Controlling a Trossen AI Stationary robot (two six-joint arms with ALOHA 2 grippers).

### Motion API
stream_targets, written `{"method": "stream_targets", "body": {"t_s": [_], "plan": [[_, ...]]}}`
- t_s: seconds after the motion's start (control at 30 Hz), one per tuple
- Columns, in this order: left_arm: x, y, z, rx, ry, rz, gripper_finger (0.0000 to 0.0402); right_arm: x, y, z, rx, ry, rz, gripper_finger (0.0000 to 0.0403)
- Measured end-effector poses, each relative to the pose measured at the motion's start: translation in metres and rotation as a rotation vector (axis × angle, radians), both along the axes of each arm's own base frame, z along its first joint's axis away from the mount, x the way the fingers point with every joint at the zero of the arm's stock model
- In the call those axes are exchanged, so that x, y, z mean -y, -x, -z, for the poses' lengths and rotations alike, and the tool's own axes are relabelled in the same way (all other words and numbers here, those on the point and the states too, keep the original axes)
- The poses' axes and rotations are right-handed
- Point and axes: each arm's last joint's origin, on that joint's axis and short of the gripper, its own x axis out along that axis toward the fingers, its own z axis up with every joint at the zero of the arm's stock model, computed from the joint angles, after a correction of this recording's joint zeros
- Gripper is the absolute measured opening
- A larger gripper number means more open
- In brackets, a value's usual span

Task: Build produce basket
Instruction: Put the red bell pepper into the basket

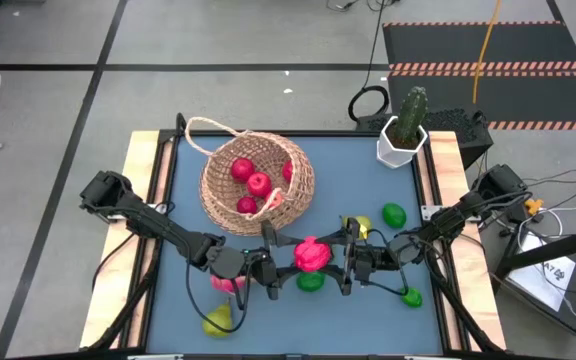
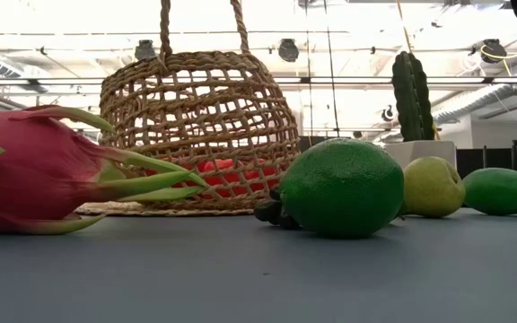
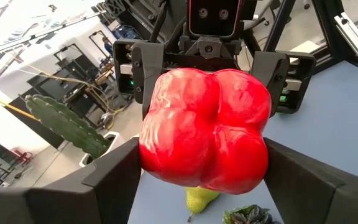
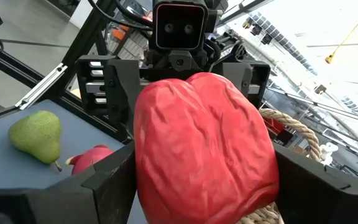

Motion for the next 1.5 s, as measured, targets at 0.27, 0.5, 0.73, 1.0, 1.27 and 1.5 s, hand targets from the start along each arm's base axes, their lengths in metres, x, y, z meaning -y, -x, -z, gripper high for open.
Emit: {"method": "stream_targets", "body": {"t_s": [0.27,0.5,0.73,1.0,1.27,1.5], "plan": [[0.0,0.0,0.0,0.002,0.004,0.001,0.03,0.0,0.0,-0.001,0.01,-0.023,-0.004,0.0335],[0.001,0.0,0.0,0.001,0.003,-0.004,0.0295,-0.006,0.005,-0.007,0.069,-0.036,-0.024,0.0393],[0.001,0.002,-0.002,0.012,0.035,-0.009,0.0294,-0.009,0.018,-0.025,0.107,-0.061,-0.054,0.0398],[0.003,0.02,-0.04,0.119,0.101,-0.039,0.0294,-0.016,0.05,-0.053,0.136,-0.105,-0.151,0.0399],[-0.017,0.066,-0.099,0.248,0.188,-0.113,0.0294,-0.017,0.064,-0.056,0.058,-0.074,-0.085,0.04],[-0.043,0.107,-0.136,0.332,0.275,-0.182,0.0294,-0.013,0.062,-0.053,0.027,-0.042,-0.027,0.04]]}}
